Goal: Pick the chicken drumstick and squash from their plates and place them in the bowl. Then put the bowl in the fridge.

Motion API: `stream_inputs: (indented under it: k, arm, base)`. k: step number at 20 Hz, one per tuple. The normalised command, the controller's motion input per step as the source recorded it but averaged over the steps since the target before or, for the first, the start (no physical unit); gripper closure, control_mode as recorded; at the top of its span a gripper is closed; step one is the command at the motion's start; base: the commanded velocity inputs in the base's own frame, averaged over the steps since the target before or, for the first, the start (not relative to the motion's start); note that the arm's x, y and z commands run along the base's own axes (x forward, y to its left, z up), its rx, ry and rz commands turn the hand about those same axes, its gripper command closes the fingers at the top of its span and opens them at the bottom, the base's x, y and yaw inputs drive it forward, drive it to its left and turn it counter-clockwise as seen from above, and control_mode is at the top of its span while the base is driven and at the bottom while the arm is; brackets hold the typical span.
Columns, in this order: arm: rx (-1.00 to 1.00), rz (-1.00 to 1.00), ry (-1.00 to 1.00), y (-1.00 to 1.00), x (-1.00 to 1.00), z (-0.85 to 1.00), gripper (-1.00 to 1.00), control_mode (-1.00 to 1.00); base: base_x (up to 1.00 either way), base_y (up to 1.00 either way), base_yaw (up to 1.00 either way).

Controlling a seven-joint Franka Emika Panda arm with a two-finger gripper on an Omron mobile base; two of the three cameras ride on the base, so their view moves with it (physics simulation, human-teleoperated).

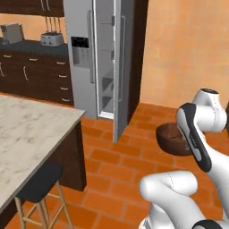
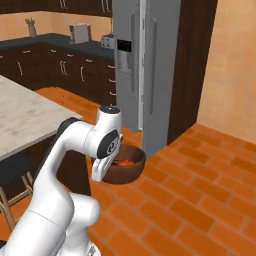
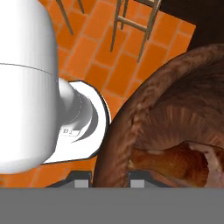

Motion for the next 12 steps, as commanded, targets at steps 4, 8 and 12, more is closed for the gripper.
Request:
stream_inputs:
  k: [4, 8, 12]
  arm:
    - [0.0, 0.0, 0.0, 0.0, 0.0, 0.0, 1.0, 1.0]
    - [0.0, 0.0, 0.0, 0.0, 0.0, 0.0, 1.0, 1.0]
    - [0.0, 0.0, 0.0, 0.0, 0.0, 0.0, 1.0, 1.0]
  base:
    - [1.0, -0.48, 0.4]
    - [1.0, -0.55, 0.39]
    - [1.0, -0.53, 0.43]
